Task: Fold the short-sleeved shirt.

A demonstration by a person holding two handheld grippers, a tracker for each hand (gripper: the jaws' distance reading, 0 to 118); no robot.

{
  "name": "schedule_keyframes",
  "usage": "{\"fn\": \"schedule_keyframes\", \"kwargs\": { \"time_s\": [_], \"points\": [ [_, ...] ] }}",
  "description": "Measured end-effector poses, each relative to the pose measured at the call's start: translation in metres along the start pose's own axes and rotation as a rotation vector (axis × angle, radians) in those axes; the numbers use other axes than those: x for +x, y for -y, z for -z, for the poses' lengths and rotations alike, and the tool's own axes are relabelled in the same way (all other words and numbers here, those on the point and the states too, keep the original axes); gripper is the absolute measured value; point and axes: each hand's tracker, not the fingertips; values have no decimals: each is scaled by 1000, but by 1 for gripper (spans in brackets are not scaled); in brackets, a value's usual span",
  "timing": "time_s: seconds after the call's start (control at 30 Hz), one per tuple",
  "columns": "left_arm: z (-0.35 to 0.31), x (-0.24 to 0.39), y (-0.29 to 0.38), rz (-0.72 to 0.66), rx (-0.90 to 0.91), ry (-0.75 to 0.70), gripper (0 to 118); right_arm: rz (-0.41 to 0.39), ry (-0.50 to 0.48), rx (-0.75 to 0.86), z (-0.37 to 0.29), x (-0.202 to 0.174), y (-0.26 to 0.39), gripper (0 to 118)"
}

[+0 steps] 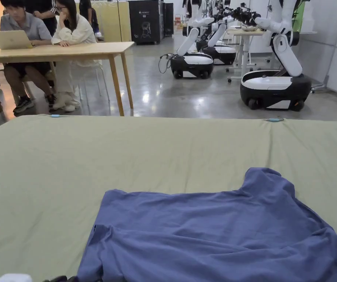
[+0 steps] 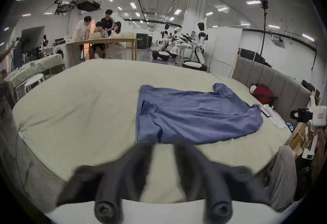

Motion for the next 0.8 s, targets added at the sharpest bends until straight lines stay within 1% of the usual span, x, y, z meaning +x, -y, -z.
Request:
{"fn": "schedule_keyframes", "kwargs": {
  "time_s": [0.07, 0.1, 0.13, 0.17, 0.3, 0.37, 0.4, 0.43, 0.47, 0.5, 0.53, 0.57, 0.63, 0.73, 0.77, 0.8],
  "points": [
    [23, -5, -9, 23, -30, -11, 74, -3, -8, 3, -2, 0, 0, 0],
    [35, -9, -10, 30, -60, -26, 102, -4, -11, 2, -2, -1, 0, 0],
    [47, -11, -13, 36, -68, -32, 109, -7, -16, 3, -2, -2, 1, 0],
    [62, -14, -16, 45, -109, -36, 107, -11, -21, 2, -3, -3, 1, 0],
    [112, -22, -19, 50, -246, -78, 105, -21, -17, -6, -2, -3, 5, 0],
    [129, -24, -15, 93, -281, -87, 92, -23, -6, -16, -3, 1, 7, 0],
    [137, -24, -13, 114, -301, -101, 83, -21, -2, -22, -3, 3, 8, 0],
    [146, -25, -10, 134, -329, -116, 64, -21, 5, -27, -4, 1, 5, 0],
    [152, -25, -6, 144, -367, -126, 40, -23, 10, -34, -4, 3, 5, 0],
    [156, -24, -1, 129, -365, -95, 21, -28, 16, -40, -3, 4, 4, 0],
    [154, -20, 1, 109, -346, -64, 8, -37, 25, -44, -3, 5, 3, 0],
    [152, -15, -2, 113, -322, -75, 8, -49, 29, -46, -2, 8, 1, 0],
    [155, -12, 0, 166, -322, -111, 8, -77, 37, -42, 0, 11, -10, 0],
    [153, -13, -1, 162, -322, -99, 8, -134, 26, 4, 14, 16, -35, 2],
    [148, -10, -1, 154, -320, -86, 8, -136, 32, 3, 23, 20, -42, 13],
    [147, -11, -2, 141, -316, -78, 8, -142, 35, -3, 34, 25, -48, 41]
  ]
}}
